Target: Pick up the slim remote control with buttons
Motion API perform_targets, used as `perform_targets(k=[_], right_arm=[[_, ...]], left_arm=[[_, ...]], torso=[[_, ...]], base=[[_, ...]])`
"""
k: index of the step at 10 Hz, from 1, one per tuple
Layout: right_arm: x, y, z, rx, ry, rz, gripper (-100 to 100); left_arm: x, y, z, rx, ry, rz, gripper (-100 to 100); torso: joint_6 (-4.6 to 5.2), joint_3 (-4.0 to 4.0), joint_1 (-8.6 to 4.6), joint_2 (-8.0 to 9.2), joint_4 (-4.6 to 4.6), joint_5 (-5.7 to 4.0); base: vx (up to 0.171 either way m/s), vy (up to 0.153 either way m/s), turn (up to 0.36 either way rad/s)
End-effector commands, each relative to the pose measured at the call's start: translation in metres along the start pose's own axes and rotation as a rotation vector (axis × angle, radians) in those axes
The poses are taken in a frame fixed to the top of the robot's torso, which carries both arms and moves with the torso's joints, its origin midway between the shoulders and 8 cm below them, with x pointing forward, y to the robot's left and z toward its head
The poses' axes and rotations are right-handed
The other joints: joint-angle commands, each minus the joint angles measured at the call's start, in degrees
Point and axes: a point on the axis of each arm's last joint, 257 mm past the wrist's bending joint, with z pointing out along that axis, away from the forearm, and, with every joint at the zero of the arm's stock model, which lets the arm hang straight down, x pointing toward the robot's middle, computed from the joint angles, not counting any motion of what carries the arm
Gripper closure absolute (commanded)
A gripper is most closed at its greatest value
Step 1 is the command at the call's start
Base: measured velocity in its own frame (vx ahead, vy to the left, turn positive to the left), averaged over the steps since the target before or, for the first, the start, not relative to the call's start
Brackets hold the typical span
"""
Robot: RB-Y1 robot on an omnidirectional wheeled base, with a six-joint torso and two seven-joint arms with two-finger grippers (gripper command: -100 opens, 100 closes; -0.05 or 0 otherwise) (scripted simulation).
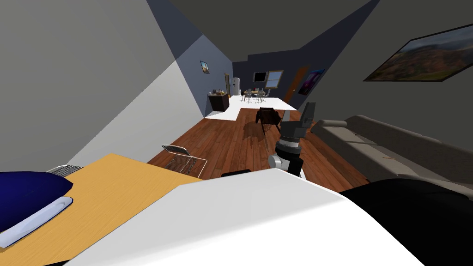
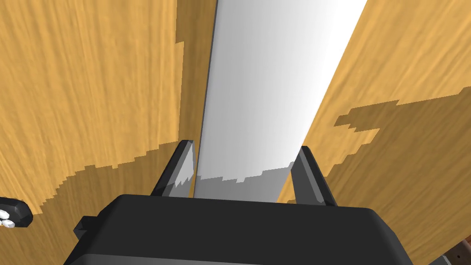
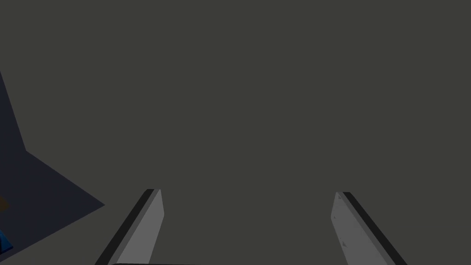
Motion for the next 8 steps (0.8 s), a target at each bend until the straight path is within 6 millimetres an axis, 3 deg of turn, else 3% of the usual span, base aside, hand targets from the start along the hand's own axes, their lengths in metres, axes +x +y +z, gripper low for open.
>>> perform_targets(k=[1, 2, 3, 4, 7, 8], right_arm=[[0.0, 0.0, 0.0, 0.0, 0.0, 0.0, 0], [0.0, 0.0, 0.0, 0.0, 0.0, 0.0, 0], [0.0, 0.0, 0.0, 0.0, 0.0, 0.0, 0], [0.0, 0.0, 0.0, 0.0, 0.0, 0.0, 0], [0.0, 0.0, 0.0, 0.0, 0.0, 0.0, 0], [0.0, 0.0, 0.0, 0.0, 0.0, 0.0, 0]], left_arm=[[0.0, 0.0, 0.0, 0.0, 0.0, 0.0, 100], [0.0, 0.0, 0.0, 0.0, 0.0, -0.001, 100], [0.0, 0.0, 0.0, 0.0, 0.0, -0.001, 0], [-0.008, -0.012, -0.013, 0.004, 0.001, -0.007, 100], [-0.013, -0.017, -0.019, 0.007, 0.001, -0.009, 100], [-0.013, -0.017, -0.02, 0.005, 0.001, -0.009, 0]], torso=[[0.0, 0.0, 0.0, 0.0, 0.0, 0.0], [0.01, 0.0, 0.0, 0.0, 0.0, 0.0], [0.02, 0.0, 0.0, 0.0, 0.0, -0.01], [0.02, 0.0, 0.0, 0.0, -0.01, -0.01], [0.03, -0.04, -0.25, -0.06, -0.02, -0.09], [0.03, -0.03, -0.15, -0.05, -0.02, -0.06]], base=[[0.0, 0.0, 0.0], [0.0, 0.0, 0.0], [0.0, 0.0, 0.0], [0.015, -0.046, -0.034], [0.014, -0.049, -0.01], [0.001, -0.005, 0.001]])
